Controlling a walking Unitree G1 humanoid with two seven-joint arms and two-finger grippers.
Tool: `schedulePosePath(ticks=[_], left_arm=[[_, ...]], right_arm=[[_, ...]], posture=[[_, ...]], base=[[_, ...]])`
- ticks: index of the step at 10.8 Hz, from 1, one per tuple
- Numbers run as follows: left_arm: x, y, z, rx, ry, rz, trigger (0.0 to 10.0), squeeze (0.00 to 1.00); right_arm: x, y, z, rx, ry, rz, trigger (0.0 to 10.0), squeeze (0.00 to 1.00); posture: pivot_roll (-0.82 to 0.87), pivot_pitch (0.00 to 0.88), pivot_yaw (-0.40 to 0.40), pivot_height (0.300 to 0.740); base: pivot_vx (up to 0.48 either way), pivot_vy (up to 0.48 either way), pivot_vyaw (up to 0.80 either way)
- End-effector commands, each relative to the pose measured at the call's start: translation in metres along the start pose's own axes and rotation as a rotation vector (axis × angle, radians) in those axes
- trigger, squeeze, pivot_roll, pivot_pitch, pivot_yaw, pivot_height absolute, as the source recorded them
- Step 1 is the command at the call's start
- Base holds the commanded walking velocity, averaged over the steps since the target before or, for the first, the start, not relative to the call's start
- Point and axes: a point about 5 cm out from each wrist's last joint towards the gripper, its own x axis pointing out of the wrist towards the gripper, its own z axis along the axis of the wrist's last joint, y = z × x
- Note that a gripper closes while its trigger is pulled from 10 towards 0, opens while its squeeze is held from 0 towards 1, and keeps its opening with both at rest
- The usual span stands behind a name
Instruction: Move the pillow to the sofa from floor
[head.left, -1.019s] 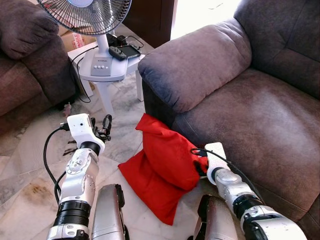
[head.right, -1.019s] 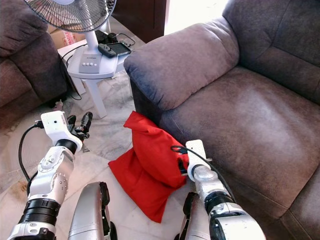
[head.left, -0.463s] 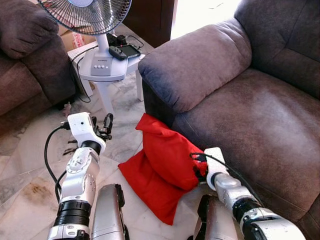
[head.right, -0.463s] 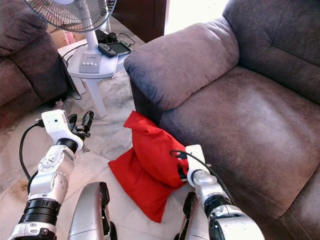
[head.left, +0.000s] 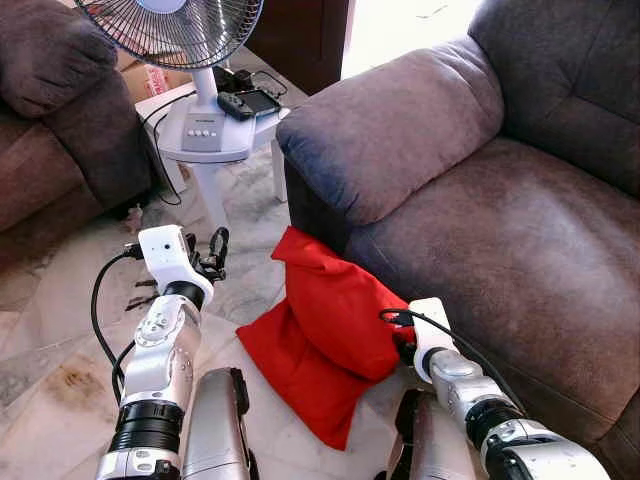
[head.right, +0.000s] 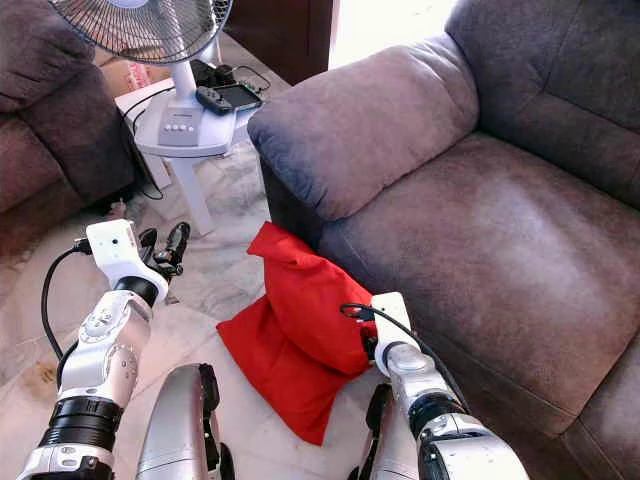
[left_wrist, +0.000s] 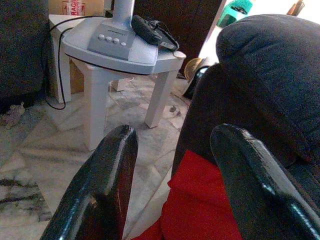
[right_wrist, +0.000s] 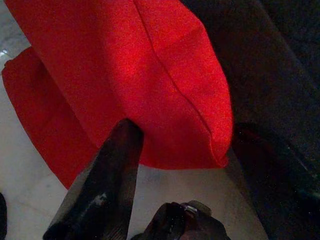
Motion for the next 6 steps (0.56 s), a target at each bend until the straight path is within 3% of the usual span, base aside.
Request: schedulePosePath(ticks=[1, 2, 6], left_arm=[[-0.0005, -0.0033, -0.0001, 0.007, 0.008, -0.015, 10.0, 0.00], [-0.0007, -0.0034, 0.0001, 0.005, 0.007, -0.016, 10.0, 0.00], [-0.0011, -0.0037, -0.0008, 0.003, 0.010, -0.014, 10.0, 0.00]], right_arm=[[-0.0003, 0.0018, -0.0059, 0.022, 0.007, -0.001, 0.5, 0.00], [-0.0003, 0.0043, -0.0040, 0.020, -0.011, 0.015, 10.0, 0.00], [-0.0001, 0.0052, -0.0037, 0.017, -0.013, 0.019, 10.0, 0.00]], posture=[[0.09, 0.140, -0.067, 0.527], [0.08, 0.140, -0.067, 0.527], [0.09, 0.144, -0.072, 0.527]], base=[[0.000, 0.000, 0.00], [0.000, 0.000, 0.00], [0.000, 0.000, 0.00]])
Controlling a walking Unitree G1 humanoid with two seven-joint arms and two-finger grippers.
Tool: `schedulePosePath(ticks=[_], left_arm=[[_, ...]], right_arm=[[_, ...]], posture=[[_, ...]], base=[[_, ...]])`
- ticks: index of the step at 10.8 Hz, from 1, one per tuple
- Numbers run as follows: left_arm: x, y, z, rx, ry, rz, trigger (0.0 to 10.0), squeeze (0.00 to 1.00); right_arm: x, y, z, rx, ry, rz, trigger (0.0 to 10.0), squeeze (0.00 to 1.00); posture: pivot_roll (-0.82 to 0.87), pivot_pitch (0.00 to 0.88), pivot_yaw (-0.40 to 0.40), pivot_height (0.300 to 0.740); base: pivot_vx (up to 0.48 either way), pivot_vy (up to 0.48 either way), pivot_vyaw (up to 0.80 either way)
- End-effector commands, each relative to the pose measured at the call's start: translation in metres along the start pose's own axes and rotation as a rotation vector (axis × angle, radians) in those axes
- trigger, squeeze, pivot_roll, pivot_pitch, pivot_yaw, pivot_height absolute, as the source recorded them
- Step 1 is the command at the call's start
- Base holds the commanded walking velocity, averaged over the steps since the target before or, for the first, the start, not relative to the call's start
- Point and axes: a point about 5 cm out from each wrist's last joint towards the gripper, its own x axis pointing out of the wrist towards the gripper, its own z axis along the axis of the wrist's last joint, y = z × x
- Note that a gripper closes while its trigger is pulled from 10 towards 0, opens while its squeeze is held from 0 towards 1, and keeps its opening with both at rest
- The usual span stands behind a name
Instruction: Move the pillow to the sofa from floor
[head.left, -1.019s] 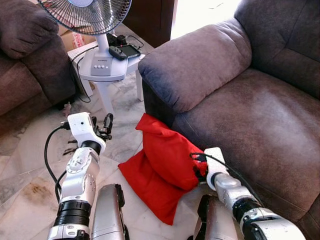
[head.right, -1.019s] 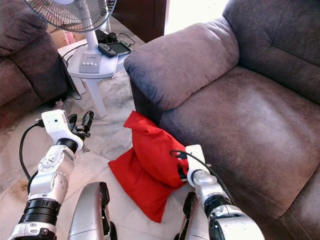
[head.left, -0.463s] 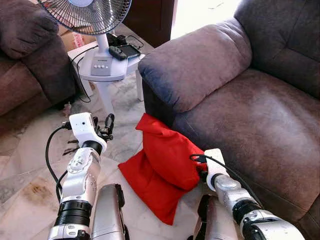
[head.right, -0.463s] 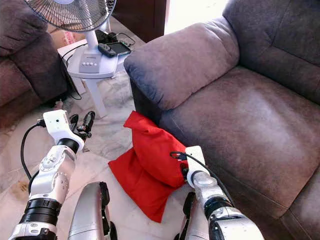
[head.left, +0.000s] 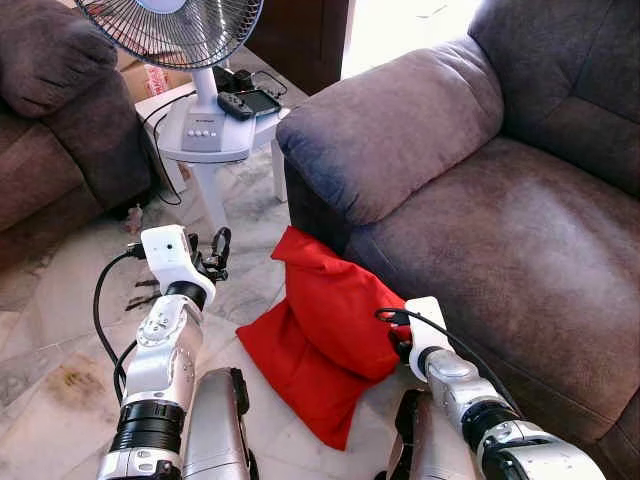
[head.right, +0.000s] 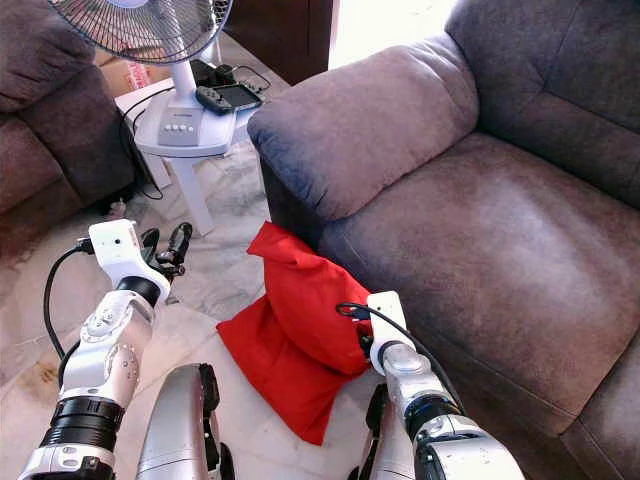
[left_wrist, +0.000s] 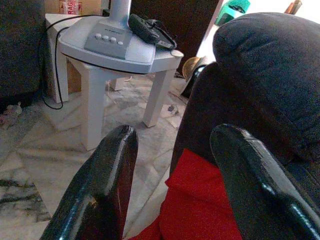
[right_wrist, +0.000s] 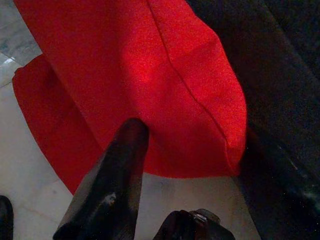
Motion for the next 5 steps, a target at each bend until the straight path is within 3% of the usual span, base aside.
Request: schedulePosePath(ticks=[1, 5], left_arm=[[-0.0010, -0.0014, 0.0000, 0.002, 0.006, -0.005, 10.0, 0.00], [0.0013, -0.0032, 0.0021, 0.000, -0.003, -0.008, 10.0, 0.00]], right_arm=[[-0.0003, 0.0007, -0.0037, 0.020, 0.001, 0.011, 0.0, 0.00], [-0.0003, 0.0018, -0.0012, 0.030, -0.020, 0.024, 0.0, 0.00]], posture=[[0.09, 0.143, -0.074, 0.527], [0.09, 0.136, -0.072, 0.527]], base=[[0.000, 0.000, 0.00], [0.000, 0.000, 0.00]])
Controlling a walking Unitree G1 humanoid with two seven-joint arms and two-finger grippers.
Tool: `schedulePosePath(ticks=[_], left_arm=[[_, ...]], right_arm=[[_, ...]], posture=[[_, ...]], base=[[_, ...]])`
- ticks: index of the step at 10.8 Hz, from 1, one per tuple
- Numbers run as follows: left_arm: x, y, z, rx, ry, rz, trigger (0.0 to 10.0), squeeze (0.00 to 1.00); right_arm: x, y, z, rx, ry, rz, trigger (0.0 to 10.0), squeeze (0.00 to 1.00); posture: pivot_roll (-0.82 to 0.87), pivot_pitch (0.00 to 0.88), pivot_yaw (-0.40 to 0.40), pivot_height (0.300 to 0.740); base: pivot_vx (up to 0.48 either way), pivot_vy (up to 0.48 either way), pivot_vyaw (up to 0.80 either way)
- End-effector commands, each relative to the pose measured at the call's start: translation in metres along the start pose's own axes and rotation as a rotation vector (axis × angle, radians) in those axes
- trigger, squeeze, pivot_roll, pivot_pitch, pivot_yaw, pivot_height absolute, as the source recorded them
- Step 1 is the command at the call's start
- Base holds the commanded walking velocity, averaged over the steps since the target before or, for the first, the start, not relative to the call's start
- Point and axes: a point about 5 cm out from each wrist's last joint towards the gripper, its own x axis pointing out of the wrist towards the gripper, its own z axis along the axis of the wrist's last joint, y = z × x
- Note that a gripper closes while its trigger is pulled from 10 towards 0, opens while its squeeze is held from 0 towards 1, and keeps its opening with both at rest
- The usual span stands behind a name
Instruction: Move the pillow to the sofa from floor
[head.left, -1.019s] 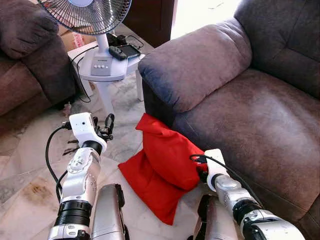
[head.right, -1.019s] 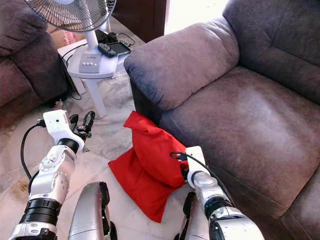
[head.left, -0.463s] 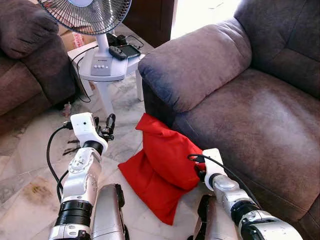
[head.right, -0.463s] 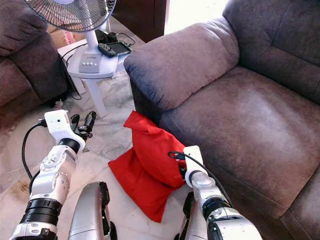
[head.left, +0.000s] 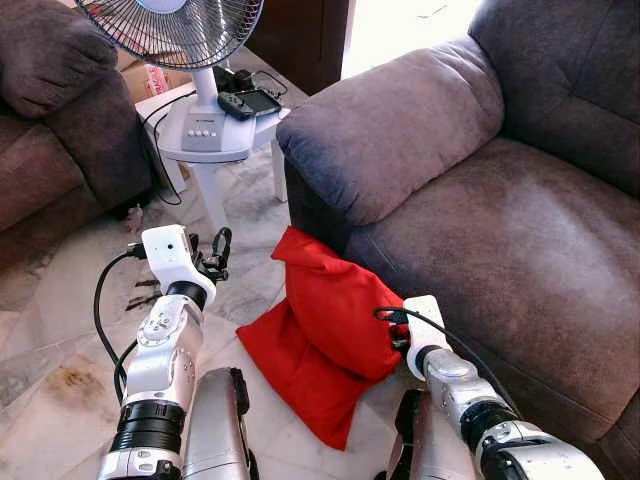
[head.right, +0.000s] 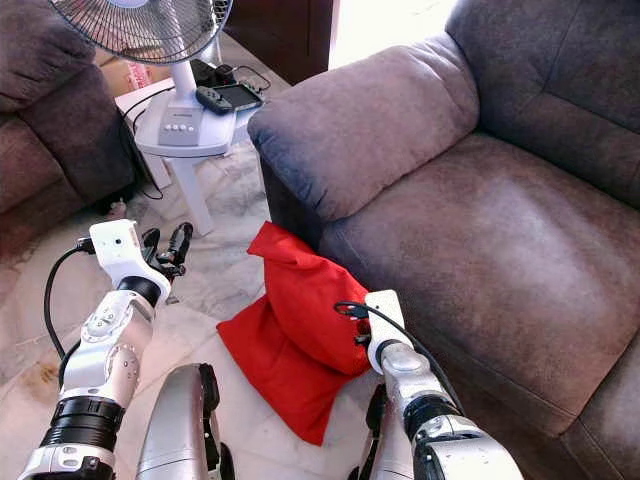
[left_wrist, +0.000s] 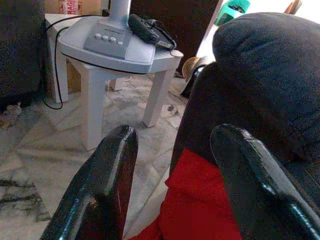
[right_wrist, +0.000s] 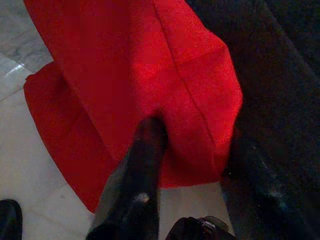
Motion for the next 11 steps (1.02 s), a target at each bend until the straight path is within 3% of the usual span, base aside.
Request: schedulePosePath(ticks=[1, 11], left_arm=[[0.0013, -0.0030, 0.0025, -0.001, -0.005, -0.008, 10.0, 0.00], [0.0010, -0.0034, 0.0015, -0.002, -0.002, -0.008, 10.0, 0.00]], right_arm=[[-0.0008, -0.0011, -0.0059, 0.017, 0.009, -0.001, 0.0, 0.00], [-0.0007, 0.0039, -0.0015, 0.030, -0.036, 0.029, 0.0, 0.00]], posture=[[0.09, 0.136, -0.072, 0.527], [0.09, 0.128, -0.067, 0.527]], base=[[0.000, 0.000, 0.00], [0.000, 0.000, 0.00]])
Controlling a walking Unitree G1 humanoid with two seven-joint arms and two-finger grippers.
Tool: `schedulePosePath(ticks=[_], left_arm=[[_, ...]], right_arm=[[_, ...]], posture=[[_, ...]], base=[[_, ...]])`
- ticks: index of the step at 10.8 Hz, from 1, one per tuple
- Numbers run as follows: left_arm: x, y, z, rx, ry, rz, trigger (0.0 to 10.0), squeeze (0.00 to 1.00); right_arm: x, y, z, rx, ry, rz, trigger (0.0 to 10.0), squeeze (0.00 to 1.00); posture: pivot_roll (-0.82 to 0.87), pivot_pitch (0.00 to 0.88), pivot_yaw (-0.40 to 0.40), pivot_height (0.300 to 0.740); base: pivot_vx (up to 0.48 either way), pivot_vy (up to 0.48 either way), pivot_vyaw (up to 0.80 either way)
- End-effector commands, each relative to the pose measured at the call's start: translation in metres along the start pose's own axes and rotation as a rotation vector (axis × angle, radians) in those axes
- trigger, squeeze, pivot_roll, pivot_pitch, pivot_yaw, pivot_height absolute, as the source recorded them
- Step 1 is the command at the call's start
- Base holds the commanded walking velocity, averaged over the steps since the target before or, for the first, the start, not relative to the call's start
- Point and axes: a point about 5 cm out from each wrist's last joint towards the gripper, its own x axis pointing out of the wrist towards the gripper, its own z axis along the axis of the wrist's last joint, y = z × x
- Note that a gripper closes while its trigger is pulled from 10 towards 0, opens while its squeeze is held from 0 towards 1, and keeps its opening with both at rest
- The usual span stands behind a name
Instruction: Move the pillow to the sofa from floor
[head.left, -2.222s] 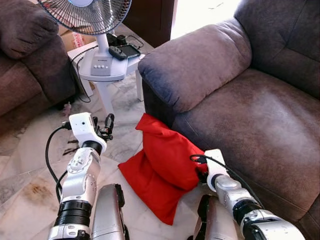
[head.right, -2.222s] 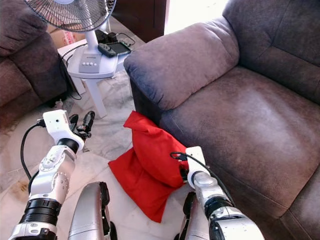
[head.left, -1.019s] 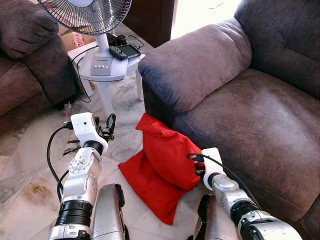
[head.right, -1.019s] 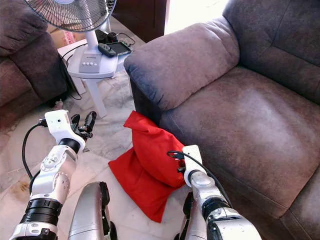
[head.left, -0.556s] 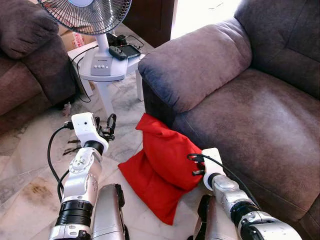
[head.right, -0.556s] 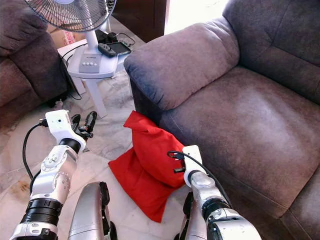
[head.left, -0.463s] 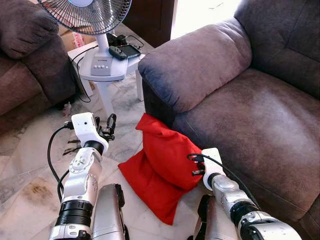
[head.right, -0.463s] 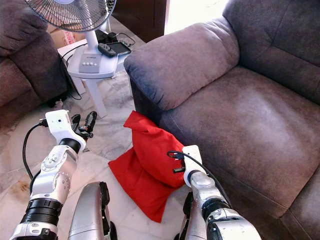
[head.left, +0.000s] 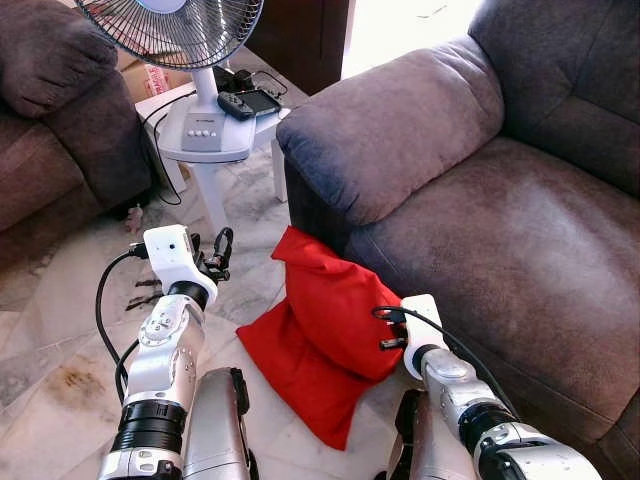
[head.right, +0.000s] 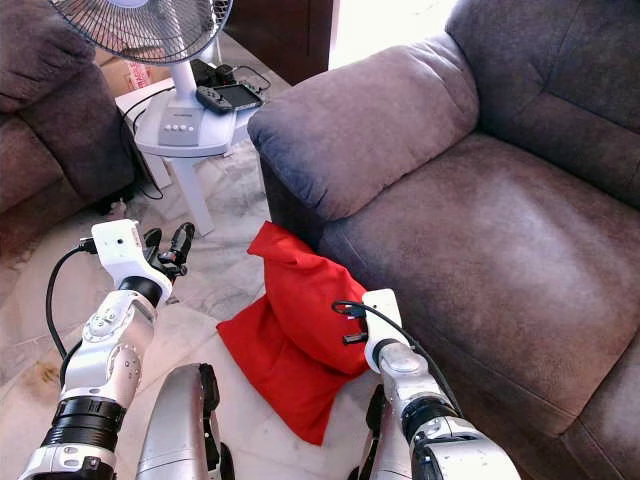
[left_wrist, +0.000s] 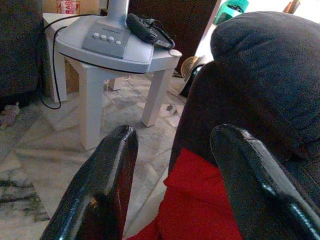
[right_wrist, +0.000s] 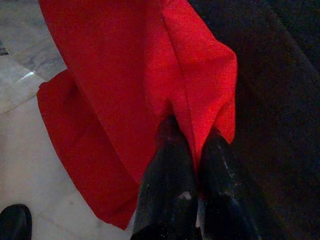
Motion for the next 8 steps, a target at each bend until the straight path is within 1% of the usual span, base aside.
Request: schedulePosePath(ticks=[1, 2, 3, 4, 5, 7, 8], left_arm=[[0.001, -0.002, 0.002, -0.002, -0.003, -0.006, 10.0, 0.00], [0.001, -0.003, 0.002, -0.002, -0.003, -0.007, 10.0, 0.00], [0.002, -0.003, 0.002, -0.001, -0.004, -0.008, 10.0, 0.00], [0.002, -0.002, 0.001, 0.001, -0.001, -0.006, 10.0, 0.00], [0.001, 0.000, -0.001, 0.004, 0.003, -0.003, 10.0, 0.00], [-0.004, 0.001, -0.004, 0.003, 0.001, -0.007, 10.0, 0.00], [-0.006, 0.002, -0.002, -0.004, -0.015, -0.006, 10.0, 0.00]], right_arm=[[-0.001, -0.001, -0.001, 0.022, -0.015, -0.001, 0.0, 0.00], [0.000, 0.000, 0.001, 0.023, -0.025, 0.002, 0.0, 0.00], [0.000, 0.002, 0.010, 0.025, -0.074, 0.011, 0.0, 0.00], [0.000, 0.002, 0.020, 0.044, -0.143, 0.011, 10.0, 0.00], [-0.001, 0.000, 0.027, 0.068, -0.191, 0.006, 10.0, 0.00], [-0.009, -0.005, 0.052, 0.095, -0.395, 0.011, 10.0, 0.00], [-0.012, -0.006, 0.057, 0.096, -0.442, 0.019, 10.0, 0.00]], posture=[[0.09, 0.124, -0.065, 0.527], [0.09, 0.120, -0.064, 0.527], [0.09, 0.114, -0.063, 0.527], [0.09, 0.103, -0.061, 0.527], [0.09, 0.094, -0.058, 0.527], [0.08, 0.063, -0.048, 0.527], [0.08, 0.056, -0.047, 0.527]], base=[[0.000, 0.000, 0.00], [0.000, 0.000, 0.00], [0.000, 0.000, 0.00], [0.000, 0.000, 0.00], [0.000, 0.000, 0.00], [0.000, 0.000, 0.00], [0.000, 0.000, 0.00]])
